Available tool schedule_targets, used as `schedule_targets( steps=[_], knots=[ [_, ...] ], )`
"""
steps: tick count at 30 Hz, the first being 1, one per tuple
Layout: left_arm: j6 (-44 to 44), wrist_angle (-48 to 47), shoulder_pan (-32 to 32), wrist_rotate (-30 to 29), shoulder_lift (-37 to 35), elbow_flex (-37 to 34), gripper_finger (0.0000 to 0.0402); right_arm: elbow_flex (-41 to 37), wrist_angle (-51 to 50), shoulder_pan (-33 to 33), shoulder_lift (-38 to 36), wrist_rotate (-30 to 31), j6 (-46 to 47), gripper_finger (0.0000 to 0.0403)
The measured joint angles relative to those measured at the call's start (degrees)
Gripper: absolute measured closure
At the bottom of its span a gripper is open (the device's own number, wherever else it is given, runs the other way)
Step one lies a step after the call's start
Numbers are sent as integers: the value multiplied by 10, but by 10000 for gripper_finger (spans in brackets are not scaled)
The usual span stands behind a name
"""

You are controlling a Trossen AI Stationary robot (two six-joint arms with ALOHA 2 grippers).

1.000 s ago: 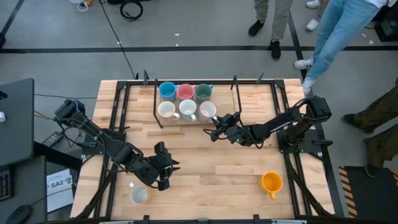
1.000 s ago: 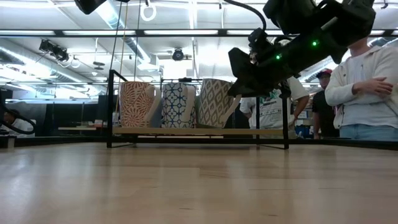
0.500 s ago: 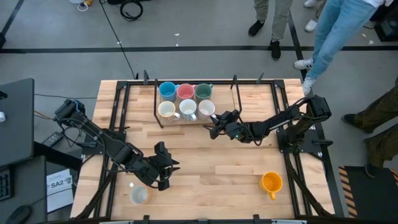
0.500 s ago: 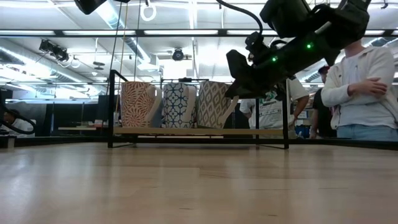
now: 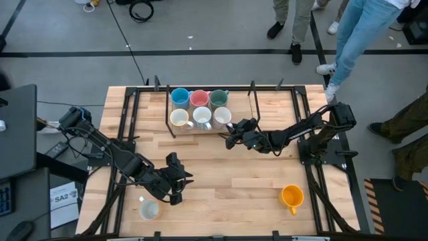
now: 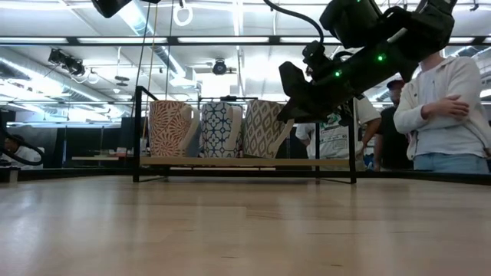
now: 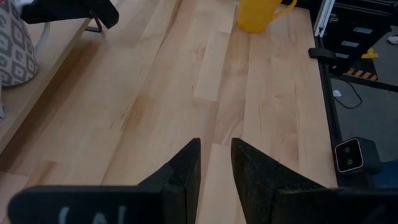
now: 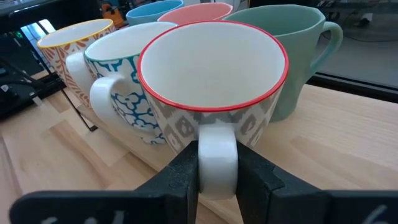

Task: Place coffee mugs
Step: Put the gray patterned mug on the shelf

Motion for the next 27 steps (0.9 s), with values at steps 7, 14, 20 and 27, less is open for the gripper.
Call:
schedule_targets(
  steps=[7,14,20,27],
  knots=[
    [0,0,0,0,0,0,306,0,0,0,0,0,0,310],
    [0,0,0,0,0,0,306,0,0,0,0,0,0,290],
    [0,0,0,0,0,0,306,0,0,0,0,0,0,256],
    [0,0,0,0,0,0,306,0,0,0,0,1,-1,234]
  ],
)
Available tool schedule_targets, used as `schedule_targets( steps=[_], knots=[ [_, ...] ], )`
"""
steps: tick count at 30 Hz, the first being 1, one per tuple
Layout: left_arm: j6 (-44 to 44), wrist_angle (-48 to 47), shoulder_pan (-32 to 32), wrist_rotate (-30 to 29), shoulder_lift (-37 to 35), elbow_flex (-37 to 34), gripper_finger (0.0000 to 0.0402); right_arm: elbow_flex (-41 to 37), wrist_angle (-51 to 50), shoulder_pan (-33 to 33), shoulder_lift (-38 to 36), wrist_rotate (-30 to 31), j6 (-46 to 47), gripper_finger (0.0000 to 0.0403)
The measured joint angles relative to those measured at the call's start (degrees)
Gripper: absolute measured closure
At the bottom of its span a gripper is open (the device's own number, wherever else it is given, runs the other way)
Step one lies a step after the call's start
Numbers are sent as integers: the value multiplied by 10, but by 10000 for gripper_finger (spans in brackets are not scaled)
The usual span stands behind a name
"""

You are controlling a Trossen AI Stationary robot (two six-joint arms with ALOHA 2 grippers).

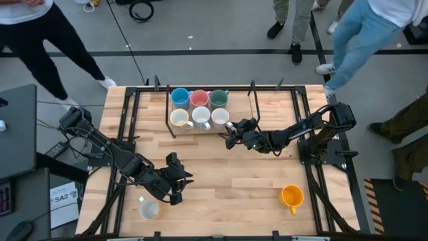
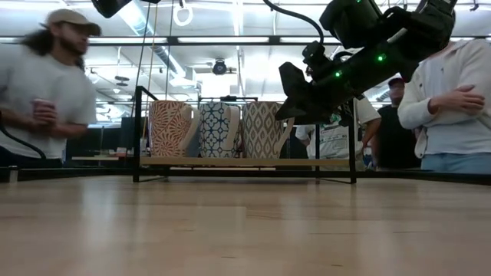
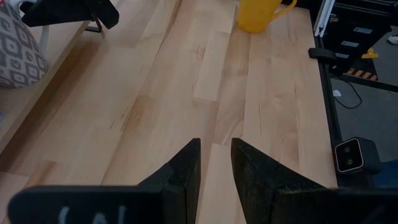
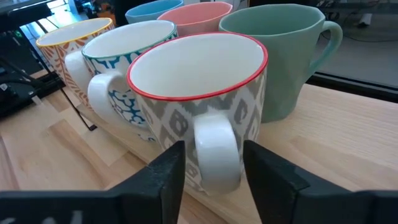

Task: Place coffee mugs
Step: Put the gray patterned mug on the shelf

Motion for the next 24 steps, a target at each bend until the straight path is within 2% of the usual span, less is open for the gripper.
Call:
schedule_targets(
  steps=[24],
  knots=[
    [0,0,0,2,0,0,306,0,12,1,-3,2,-19,234]
  ],
)
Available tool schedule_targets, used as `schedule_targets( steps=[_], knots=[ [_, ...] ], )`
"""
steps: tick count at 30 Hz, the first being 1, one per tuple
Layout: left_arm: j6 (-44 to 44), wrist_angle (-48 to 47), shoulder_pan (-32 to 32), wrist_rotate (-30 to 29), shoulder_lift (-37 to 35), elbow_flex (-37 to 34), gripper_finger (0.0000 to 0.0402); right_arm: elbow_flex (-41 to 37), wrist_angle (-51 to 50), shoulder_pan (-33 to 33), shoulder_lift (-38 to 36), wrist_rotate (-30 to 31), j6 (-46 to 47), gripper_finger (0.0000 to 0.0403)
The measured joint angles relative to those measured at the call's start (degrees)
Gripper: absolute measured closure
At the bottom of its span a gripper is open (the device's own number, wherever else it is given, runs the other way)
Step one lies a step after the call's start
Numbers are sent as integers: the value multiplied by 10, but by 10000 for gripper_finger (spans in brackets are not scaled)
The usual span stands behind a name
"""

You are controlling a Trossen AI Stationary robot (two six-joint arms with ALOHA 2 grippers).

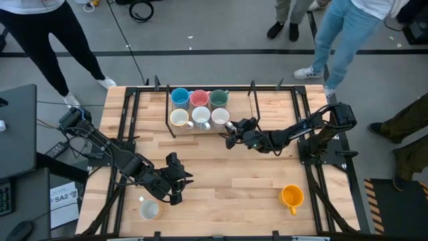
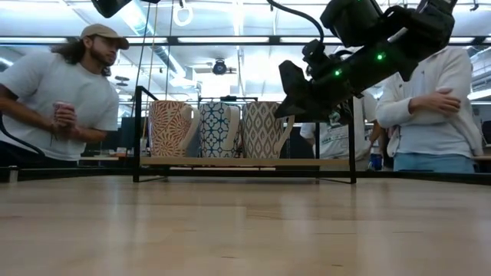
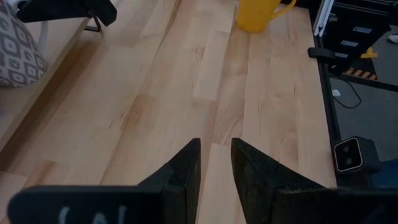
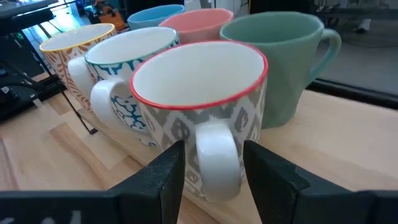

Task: Place coffee mugs
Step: Put the gray patterned mug on the shelf, then put the yellow mug on the shelf

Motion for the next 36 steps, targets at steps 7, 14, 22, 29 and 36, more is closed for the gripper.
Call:
schedule_targets(
  steps=[7,14,22,29,36],
  knots=[
    [0,0,0,0,0,0,306,0,1,0,-42,-49,-50,234],
    [0,0,0,0,0,0,306,0,1,0,-108,-103,-97,234],
    [0,0,0,0,0,0,306,0,0,1,-197,-124,-153,234],
    [0,0,0,0,0,0,306,0,0,32,-276,-188,-183,234],
    [0,0,0,0,0,0,306,0,-1,95,-332,-268,-182,234]
  ],
)
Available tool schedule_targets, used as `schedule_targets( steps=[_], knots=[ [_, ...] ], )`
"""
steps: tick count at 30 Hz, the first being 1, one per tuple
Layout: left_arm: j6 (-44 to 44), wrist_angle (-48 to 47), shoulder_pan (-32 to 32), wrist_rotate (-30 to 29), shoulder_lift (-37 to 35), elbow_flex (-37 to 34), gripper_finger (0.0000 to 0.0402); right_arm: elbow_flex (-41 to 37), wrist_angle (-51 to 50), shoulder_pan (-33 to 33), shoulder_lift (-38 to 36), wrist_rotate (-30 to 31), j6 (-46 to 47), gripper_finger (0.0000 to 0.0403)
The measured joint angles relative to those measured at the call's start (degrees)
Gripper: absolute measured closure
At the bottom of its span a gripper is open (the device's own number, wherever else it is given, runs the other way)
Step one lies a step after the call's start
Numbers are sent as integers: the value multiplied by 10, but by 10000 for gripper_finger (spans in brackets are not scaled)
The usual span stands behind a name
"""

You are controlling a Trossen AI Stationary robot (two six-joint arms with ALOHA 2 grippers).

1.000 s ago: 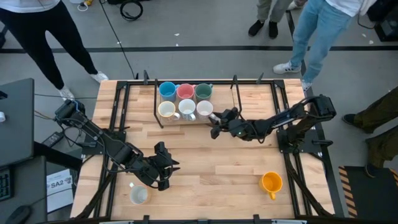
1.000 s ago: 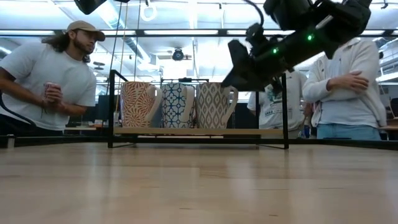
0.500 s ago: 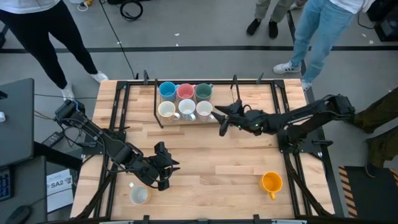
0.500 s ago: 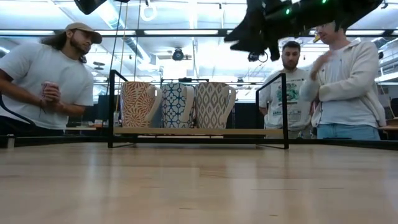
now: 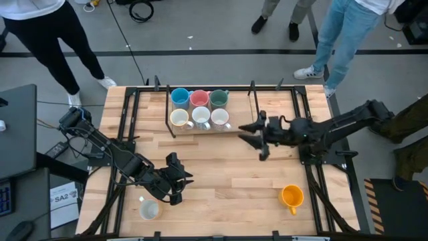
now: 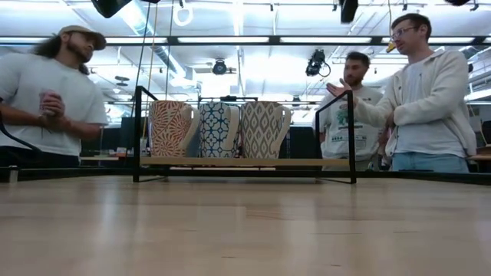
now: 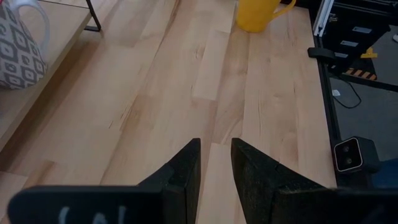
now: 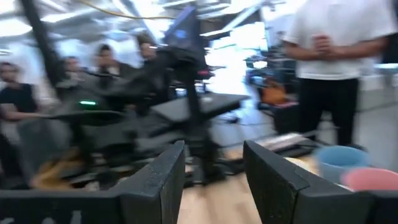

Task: Place coffee mugs
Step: Put the yellow mug on the shelf

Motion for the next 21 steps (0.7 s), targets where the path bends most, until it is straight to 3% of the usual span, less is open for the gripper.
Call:
schedule_targets(
  steps=[8,15,18,21],
  knots=[
    [0,0,0,0,0,0,306,0,-28,91,-17,-43,44,234],
    [-1,1,0,0,0,0,306,0,-95,171,-41,-7,90,234],
    [-1,2,0,0,0,0,306,22,-165,200,-60,25,91,234],
    [-1,2,0,0,0,0,306,82,-296,226,-72,57,95,234]
  ],
)
